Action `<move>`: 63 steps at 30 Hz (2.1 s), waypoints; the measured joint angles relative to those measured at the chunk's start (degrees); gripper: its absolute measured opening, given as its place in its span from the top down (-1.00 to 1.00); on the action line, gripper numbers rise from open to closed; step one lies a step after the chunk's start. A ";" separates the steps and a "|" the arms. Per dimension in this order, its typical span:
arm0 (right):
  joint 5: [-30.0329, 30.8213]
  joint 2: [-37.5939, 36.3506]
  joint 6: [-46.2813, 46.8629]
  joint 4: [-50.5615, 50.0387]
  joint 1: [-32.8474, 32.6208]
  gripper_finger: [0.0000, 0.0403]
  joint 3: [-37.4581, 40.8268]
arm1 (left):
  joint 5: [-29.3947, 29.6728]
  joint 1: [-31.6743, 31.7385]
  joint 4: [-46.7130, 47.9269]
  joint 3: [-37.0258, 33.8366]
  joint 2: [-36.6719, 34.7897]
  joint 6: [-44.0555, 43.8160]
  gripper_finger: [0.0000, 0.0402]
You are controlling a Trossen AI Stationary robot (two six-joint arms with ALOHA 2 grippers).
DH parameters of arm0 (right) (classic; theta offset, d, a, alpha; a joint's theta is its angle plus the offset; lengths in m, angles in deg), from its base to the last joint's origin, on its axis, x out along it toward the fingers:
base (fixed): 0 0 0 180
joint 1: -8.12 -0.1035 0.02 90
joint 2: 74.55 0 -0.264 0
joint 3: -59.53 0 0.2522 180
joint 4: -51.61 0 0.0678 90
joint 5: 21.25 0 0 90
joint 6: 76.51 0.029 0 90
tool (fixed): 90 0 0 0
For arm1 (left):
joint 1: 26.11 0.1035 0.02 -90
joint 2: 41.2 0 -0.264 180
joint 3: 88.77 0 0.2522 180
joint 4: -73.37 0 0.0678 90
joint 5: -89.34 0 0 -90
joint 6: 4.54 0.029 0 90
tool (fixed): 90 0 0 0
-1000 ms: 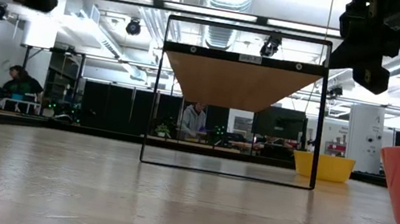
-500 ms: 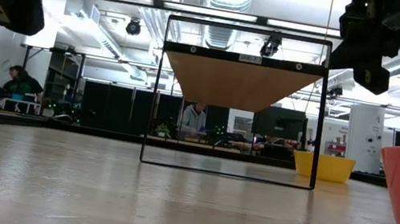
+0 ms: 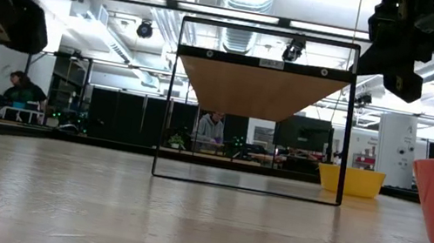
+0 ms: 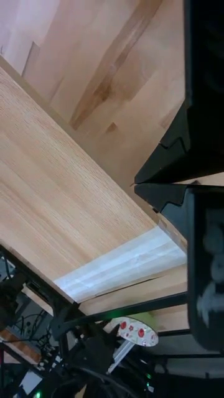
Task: Pick & Place Mini bowls
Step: Stack the white patterned bowl on top of the white patterned bowl on the shelf
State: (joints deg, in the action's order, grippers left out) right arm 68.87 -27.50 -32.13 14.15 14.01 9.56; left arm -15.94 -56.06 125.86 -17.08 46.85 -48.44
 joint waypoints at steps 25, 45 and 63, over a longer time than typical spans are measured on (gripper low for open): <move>0.00 0.00 -0.85 0.00 0.00 0.96 0.00 | -0.16 0.22 -5.35 -5.03 0.04 -3.96 0.57; 0.07 0.00 -1.08 -0.01 0.00 0.96 0.00 | -0.05 0.72 -5.36 -5.38 -1.69 -5.96 0.99; 1.53 0.00 -1.52 0.01 0.00 0.96 0.01 | 0.74 6.33 -0.12 -5.77 -19.72 -14.48 1.00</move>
State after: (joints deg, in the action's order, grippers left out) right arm 70.40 -27.50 -33.65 14.16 14.01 9.58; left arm -15.21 -49.73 125.74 -22.85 27.13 -62.92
